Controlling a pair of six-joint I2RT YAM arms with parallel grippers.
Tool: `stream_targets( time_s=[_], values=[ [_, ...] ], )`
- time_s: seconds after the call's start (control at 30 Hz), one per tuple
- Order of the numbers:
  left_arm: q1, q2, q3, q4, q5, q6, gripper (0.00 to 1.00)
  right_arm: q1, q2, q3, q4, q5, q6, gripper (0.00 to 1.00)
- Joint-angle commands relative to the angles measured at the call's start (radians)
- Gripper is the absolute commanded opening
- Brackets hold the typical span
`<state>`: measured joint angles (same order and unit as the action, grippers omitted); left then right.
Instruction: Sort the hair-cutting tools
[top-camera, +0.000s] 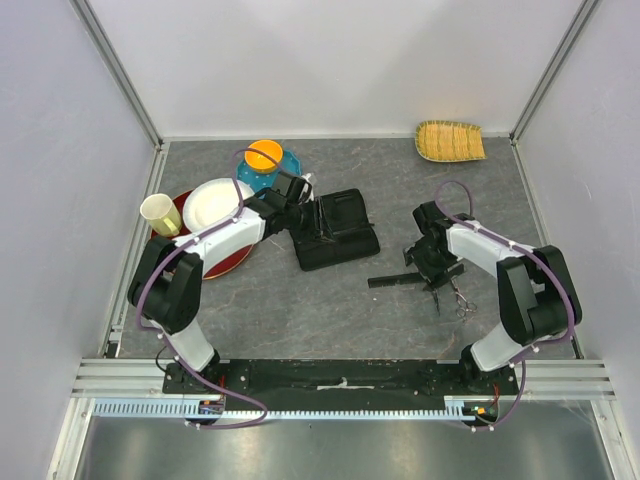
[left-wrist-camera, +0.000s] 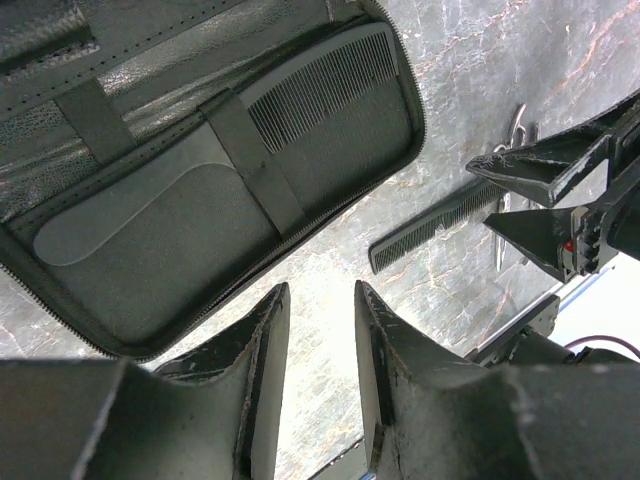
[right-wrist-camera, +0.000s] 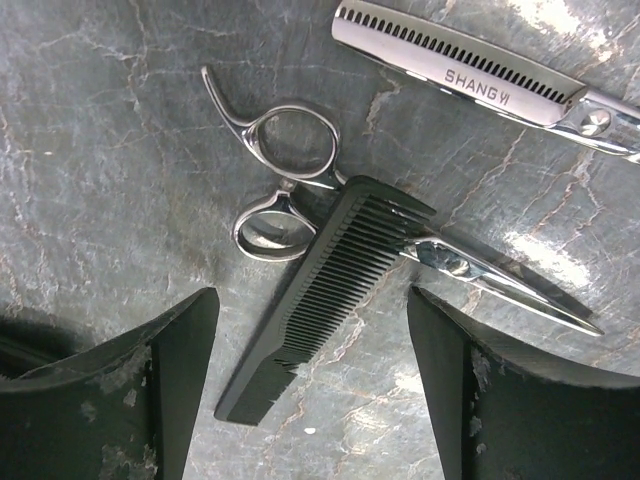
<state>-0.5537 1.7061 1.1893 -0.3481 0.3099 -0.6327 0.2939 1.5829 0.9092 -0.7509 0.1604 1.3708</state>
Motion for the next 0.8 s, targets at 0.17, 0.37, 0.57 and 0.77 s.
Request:
stream_targets(
  time_s=[0.17, 0.37, 0.57, 0.77],
  values=[
    [0.028, -0.011, 0.009, 0.001, 0.057, 0.054, 0.39, 0.031, 0.049, 0.013, -0.005, 0.028, 0.099, 0.75],
    [0.040, -0.011, 0.012, -0.006, 0.070, 0.054, 0.39, 0.033, 0.055, 0.000, -0.004, 0.060, 0.145, 0.71],
    [0.043, -0.019, 0.010, -0.028, 0.072, 0.064, 0.39, 0.033, 0.054, -0.024, 0.013, 0.057, 0.169, 0.56],
    [0.044, -0.026, 0.003, -0.028, 0.078, 0.061, 0.39, 0.034, 0.040, -0.030, 0.022, 0.044, 0.178, 0.49]
  ],
)
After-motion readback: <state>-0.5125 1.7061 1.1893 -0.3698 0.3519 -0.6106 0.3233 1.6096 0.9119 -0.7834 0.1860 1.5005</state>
